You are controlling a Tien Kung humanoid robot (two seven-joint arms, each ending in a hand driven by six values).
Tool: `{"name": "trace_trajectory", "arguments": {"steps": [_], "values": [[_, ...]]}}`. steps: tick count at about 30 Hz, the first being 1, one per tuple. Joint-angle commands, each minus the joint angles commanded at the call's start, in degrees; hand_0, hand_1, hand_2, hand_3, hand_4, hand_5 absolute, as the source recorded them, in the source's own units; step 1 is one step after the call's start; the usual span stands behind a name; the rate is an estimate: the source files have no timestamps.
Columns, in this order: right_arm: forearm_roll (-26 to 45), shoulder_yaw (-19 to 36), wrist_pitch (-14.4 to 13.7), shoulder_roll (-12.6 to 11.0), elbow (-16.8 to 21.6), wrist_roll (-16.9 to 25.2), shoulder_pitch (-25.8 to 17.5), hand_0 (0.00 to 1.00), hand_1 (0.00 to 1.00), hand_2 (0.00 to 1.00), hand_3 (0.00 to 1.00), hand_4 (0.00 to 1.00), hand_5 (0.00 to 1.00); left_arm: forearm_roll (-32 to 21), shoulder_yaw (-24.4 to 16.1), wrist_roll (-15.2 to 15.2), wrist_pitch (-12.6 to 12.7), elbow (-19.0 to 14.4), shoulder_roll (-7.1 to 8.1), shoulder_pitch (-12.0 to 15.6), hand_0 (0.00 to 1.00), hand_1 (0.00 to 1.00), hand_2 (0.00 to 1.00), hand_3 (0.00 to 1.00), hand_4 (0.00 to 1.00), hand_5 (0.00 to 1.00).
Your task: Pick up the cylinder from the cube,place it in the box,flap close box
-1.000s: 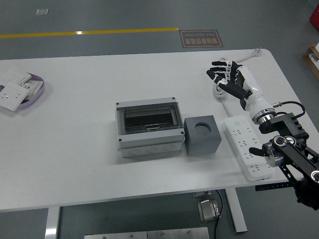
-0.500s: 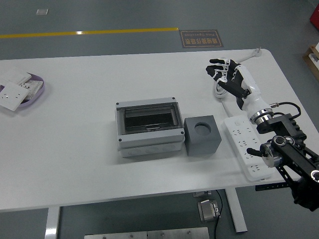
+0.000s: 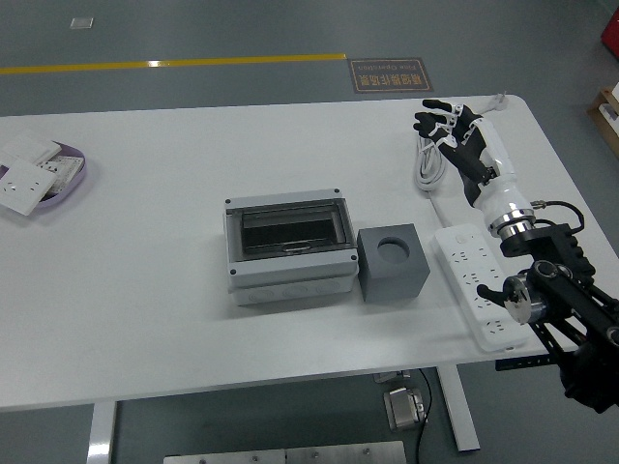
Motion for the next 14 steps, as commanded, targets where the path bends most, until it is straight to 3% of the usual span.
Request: {"name": "trace_trajectory", "arguments": {"steps": [5,6,11,12,14], "values": [[-1.3,0.1,0.7,0.3,0.1,-1.3,-0.1,0.742,0.633,0.625,0.630,0.935,0.447,-0.1,-0.1,0.0,0.0,0.1,-0.11,0.1,0.629,0.647,0.625,0.668,0.722,0.253],[-1.7,0.2,1.0,0.3,0.1,-1.7,-0.1,0.729,0.626,0.626,0.644,0.895,0.277,-0.1,-0.1,0.0,0.0,0.1,-0.13,0.1,0.629,0.647,0.625,0.668,0.722,0.253],[-2.9,0.5,1.9,0.5,-0.2,-2.8,0.0,0.729,0.626,0.626,0.644,0.895,0.277,-0.1,-0.2,0.0,0.0,0.2,-0.15,0.0,0.629,0.647,0.625,0.668,0.722,0.253],[-2.9,0.5,2.0,0.5,-0.2,-2.8,0.0,0.738,0.648,0.649,0.667,0.809,0.152,-0.1,-0.2,0.0,0.0,0.2,-0.13,0.0,0.629,0.647,0.625,0.668,0.722,0.253],[-3.0,0.5,1.9,0.5,-0.3,-2.7,0.0,0.738,0.648,0.649,0.667,0.809,0.152,-0.1,-0.2,-0.1,0.0,0.2,-0.11,0.0,0.629,0.647,0.625,0.668,0.722,0.253]]}}
